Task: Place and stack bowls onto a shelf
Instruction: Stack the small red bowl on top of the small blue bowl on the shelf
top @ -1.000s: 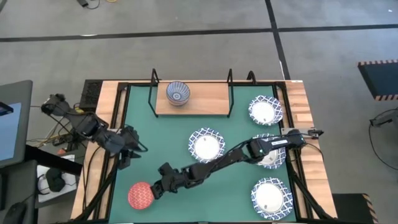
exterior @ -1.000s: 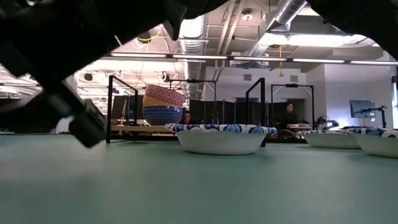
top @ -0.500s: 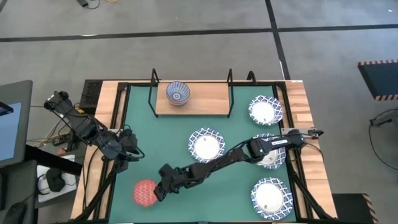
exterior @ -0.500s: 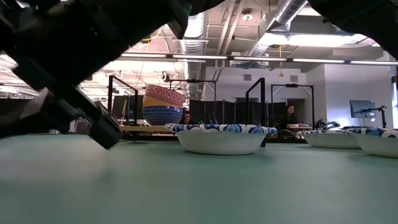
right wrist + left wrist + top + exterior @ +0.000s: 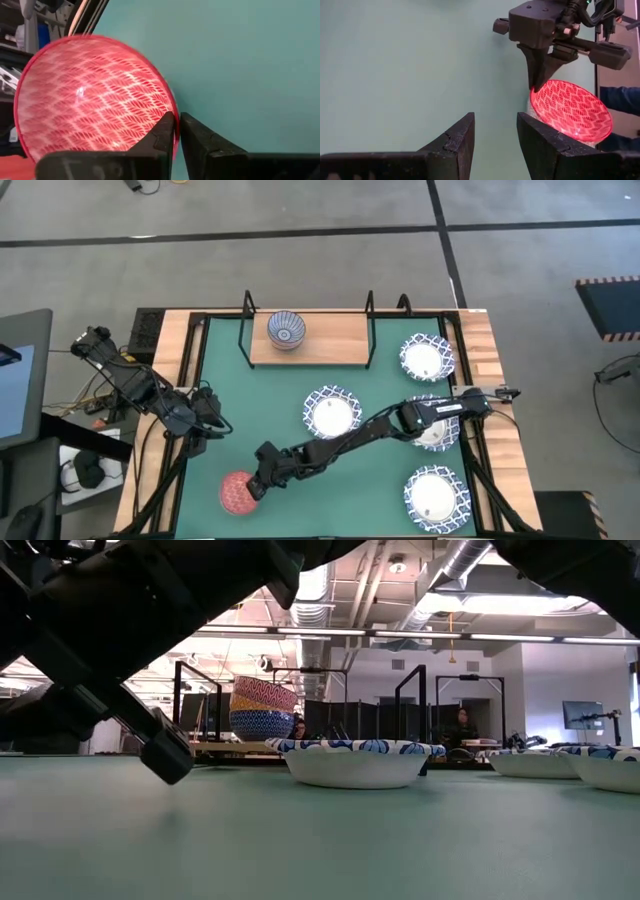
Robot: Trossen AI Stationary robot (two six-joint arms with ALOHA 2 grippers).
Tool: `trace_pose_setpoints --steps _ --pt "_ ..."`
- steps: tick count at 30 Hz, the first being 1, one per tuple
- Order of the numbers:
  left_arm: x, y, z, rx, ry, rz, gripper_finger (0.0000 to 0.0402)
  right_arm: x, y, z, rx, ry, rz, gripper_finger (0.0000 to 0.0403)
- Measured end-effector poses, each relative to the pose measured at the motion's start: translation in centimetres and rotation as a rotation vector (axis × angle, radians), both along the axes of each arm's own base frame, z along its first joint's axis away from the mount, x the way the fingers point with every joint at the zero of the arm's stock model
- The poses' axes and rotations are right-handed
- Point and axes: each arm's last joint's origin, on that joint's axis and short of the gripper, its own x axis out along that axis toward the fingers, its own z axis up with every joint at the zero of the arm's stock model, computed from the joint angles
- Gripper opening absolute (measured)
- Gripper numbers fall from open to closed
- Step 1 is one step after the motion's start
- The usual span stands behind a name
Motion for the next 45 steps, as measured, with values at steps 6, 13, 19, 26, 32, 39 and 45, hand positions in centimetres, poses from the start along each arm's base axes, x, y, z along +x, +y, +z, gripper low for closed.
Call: trace_pose_setpoints --steps 6,13,19,26,32,39,45 --pt "0.0 0.0 0.0 -0.004 -0.002 0.022 0.013 -0.1 -0.1 -0.2 0.01 0.025 0.015 0.0057" --pt "0.0 0.0 0.0 -0.018 0.003 0.037 0.013 -0.2 -0.1 -0.2 -0.007 0.034 0.028 0.0021" --pt "0.0 -0.1 0.0 -0.055 0.023 0.043 0.013 -0.4 -0.2 0.0 -0.042 0.053 -0.018 0.0021" --pt "-0.1 -0.7 0.3 -0.096 -0.006 0.023 0.013 -1.8 -0.8 2.4 -0.155 0.144 -0.034 0.0021" --pt "0.8 -1.3 0.9 -0.086 -0.144 0.077 0.013 -3.1 -2.3 5.8 -0.28 0.188 -0.082 0.0021" --pt "2.7 -2.6 -0.3 0.04 -0.136 0.103 0.013 -3.6 -3.7 8.7 -0.363 0.153 -0.145 0.0021" --pt "3.7 -3.5 -1.4 0.067 -0.067 0.076 0.0132 -3.8 -4.0 9.6 -0.371 0.146 -0.161 0.0021"
